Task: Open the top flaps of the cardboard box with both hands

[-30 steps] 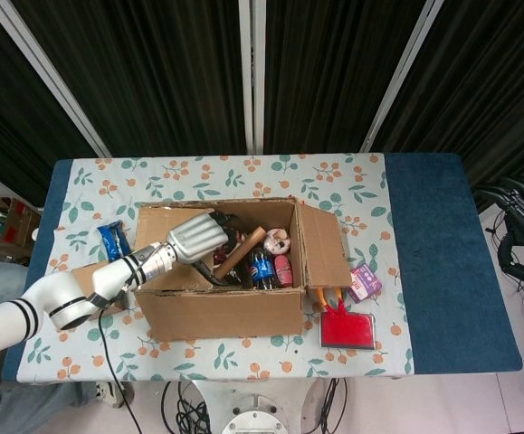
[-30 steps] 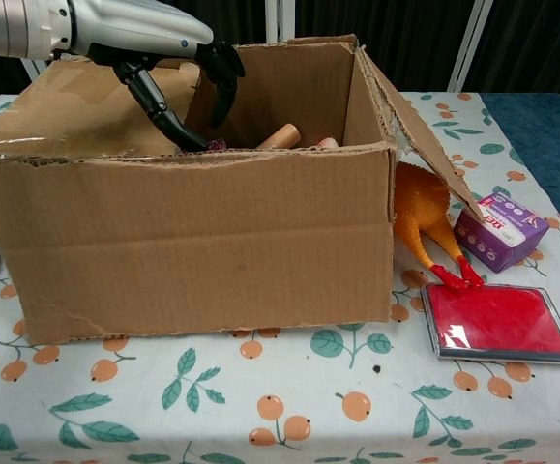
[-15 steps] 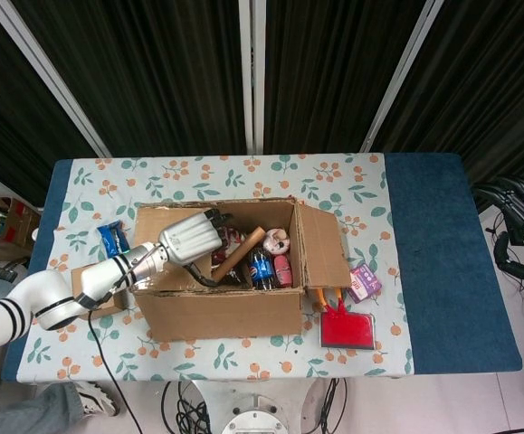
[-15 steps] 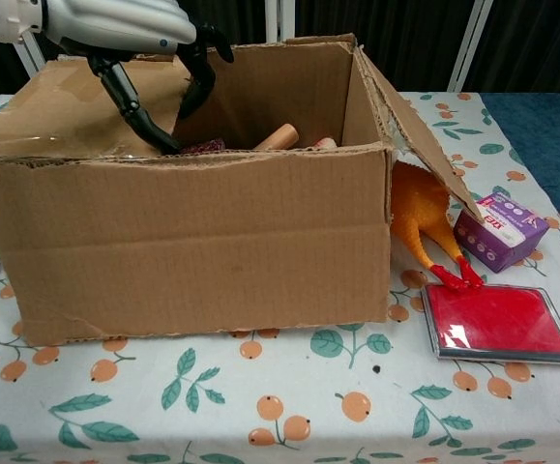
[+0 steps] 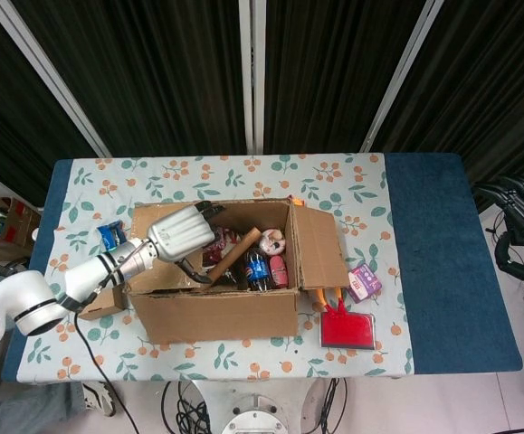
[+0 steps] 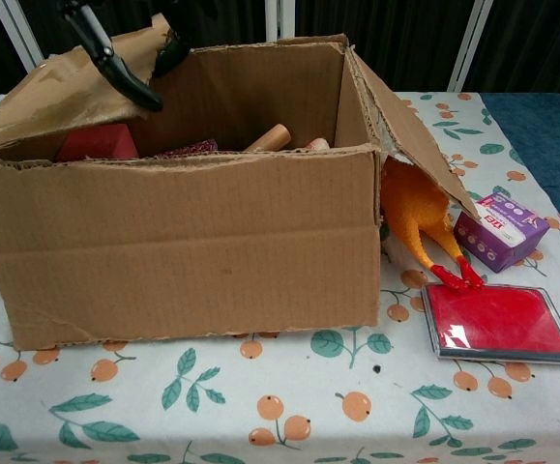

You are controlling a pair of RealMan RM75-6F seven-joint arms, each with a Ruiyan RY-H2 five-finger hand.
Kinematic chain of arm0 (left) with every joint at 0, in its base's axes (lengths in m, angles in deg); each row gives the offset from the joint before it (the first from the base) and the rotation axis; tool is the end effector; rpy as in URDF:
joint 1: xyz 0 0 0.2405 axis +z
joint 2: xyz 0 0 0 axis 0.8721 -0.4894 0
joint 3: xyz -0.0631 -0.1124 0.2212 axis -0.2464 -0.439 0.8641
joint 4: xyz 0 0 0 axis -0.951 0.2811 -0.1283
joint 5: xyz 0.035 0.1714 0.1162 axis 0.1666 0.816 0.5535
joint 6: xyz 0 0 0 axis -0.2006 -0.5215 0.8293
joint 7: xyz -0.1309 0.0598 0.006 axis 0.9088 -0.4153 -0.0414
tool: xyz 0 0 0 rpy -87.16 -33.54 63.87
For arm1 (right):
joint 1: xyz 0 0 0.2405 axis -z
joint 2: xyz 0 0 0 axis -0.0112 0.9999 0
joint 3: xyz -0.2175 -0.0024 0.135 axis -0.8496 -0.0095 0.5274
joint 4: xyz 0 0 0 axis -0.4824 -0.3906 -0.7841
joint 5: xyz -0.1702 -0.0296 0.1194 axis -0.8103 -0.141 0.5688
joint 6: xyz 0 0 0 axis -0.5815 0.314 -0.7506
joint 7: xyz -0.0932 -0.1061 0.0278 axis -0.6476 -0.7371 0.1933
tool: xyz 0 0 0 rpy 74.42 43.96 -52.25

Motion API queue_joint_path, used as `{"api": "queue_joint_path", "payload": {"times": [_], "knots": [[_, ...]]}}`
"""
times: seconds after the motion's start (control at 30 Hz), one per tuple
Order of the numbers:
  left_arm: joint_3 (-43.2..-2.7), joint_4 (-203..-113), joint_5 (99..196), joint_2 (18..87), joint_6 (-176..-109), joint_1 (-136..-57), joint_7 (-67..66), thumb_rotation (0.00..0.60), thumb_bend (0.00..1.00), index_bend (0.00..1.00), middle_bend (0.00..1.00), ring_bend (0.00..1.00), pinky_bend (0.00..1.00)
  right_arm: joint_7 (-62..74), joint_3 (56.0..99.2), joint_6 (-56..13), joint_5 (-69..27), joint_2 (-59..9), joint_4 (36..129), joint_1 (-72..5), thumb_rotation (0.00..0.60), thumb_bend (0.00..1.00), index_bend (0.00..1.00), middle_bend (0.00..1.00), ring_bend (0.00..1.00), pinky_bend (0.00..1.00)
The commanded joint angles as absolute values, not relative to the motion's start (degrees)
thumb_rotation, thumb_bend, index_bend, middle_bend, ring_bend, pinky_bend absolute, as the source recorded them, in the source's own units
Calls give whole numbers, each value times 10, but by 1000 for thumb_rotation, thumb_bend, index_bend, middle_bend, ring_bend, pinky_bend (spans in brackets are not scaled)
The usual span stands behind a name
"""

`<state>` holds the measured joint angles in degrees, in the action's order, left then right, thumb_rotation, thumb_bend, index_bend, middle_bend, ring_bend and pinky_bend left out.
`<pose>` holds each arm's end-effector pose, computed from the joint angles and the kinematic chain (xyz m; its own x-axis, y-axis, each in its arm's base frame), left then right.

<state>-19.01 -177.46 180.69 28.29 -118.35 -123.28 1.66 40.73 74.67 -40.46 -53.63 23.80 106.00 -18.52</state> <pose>-0.0649 0.3783 0.0993 0.8036 -0.0076 0.5951 0.3492 -0.8036 -0.4819 -0.2164 -0.2547 0.3002 0.2317 0.0147 0.9727 -0.8883 -0.4044 0.2177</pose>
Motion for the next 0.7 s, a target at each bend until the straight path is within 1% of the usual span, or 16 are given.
{"api": "queue_joint_path", "payload": {"times": [0.03,0.37,0.7], "knots": [[-201,-1795,1787,256,-1175,-1235,28,183,0,567,488,98,201,406,748,-404,-538,238,1062,-186,600,766,89,114,0,0],[-214,-1842,1755,190,-1177,-1219,54,176,0,567,488,98,201,404,753,-406,-540,242,1073,-185,600,765,80,112,0,0],[-217,-1870,1750,130,-1194,-1188,86,164,0,567,488,98,201,393,757,-412,-538,253,1094,-180,600,766,78,112,0,0]]}}
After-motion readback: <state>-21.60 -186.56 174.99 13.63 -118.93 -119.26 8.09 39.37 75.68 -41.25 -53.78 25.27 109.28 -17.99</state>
